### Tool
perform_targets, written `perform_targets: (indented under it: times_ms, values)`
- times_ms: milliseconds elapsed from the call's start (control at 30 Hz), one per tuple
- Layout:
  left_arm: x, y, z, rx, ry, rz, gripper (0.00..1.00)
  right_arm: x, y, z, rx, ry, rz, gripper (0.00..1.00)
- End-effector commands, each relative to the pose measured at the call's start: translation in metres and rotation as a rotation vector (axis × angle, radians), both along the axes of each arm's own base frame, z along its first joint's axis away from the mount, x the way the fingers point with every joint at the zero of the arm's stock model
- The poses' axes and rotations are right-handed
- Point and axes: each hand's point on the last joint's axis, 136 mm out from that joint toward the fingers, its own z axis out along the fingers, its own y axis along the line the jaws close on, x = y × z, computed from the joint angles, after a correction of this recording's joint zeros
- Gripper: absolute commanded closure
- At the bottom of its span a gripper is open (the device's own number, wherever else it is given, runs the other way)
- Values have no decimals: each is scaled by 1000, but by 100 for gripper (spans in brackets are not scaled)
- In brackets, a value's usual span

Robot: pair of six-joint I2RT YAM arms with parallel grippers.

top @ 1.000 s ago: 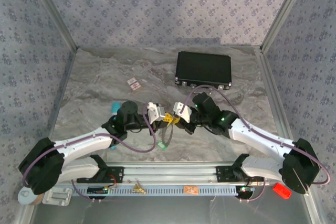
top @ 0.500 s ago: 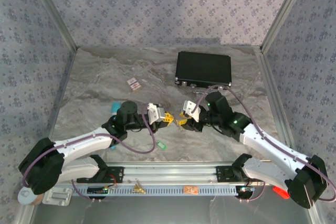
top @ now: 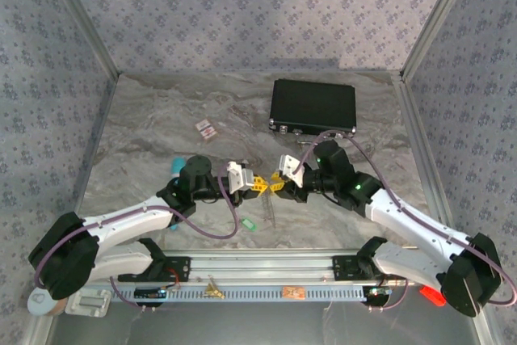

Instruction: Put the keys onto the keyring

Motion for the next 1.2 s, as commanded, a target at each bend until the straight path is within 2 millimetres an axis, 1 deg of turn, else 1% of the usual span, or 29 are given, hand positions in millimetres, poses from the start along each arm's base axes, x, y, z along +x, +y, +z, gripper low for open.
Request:
perform_targets:
  times_ms: [0,33,100,167,200,233,267,300,333,367,400,567,767,900,1033,1100,1167]
  values:
    - [-6,-3,20,-63,-63,-46,100,-4,8,9,29,-4,46,77]
    - [-7,-3,20,-65,-64,-48,100,-4,9,9,28,-4,49,79]
    - [-7,-3,21,-68,-64,-50,100,-4,11,10,32,-5,55,86]
    - [-7,-3,20,-62,-57,-46,100,-5,12,13,36,-10,64,99]
    - [-5,-3,19,-52,-56,-35,100,-5,12,14,35,-12,69,100]
    - [-2,-2,17,-38,-50,-17,100,-6,11,14,27,-14,75,100]
    - [2,-1,13,-16,-41,6,98,-7,10,14,17,-19,78,100]
    - [5,0,11,1,-39,21,92,-7,9,14,5,-22,80,100]
    - [7,0,8,19,-34,36,83,-7,7,13,-11,-28,80,100]
    - [10,1,6,37,-30,51,78,-7,6,13,-28,-32,83,100]
    - [10,2,4,53,-30,55,77,-7,5,13,-44,-37,86,100]
    - [11,2,-3,108,-26,50,77,-9,0,5,-170,-47,113,100]
    - [8,0,2,95,-22,27,78,-6,-2,-4,-303,-66,129,100]
    - [2,0,3,88,-11,-4,76,0,-2,-5,-335,-78,118,100]
    - [-1,-1,2,89,0,-20,72,2,1,-3,-332,-84,113,100]
    - [-1,-1,3,86,-4,-21,73,-1,2,-3,-330,-79,127,100]
    - [0,-1,4,85,-8,-19,77,-4,4,-4,-329,-80,140,100]
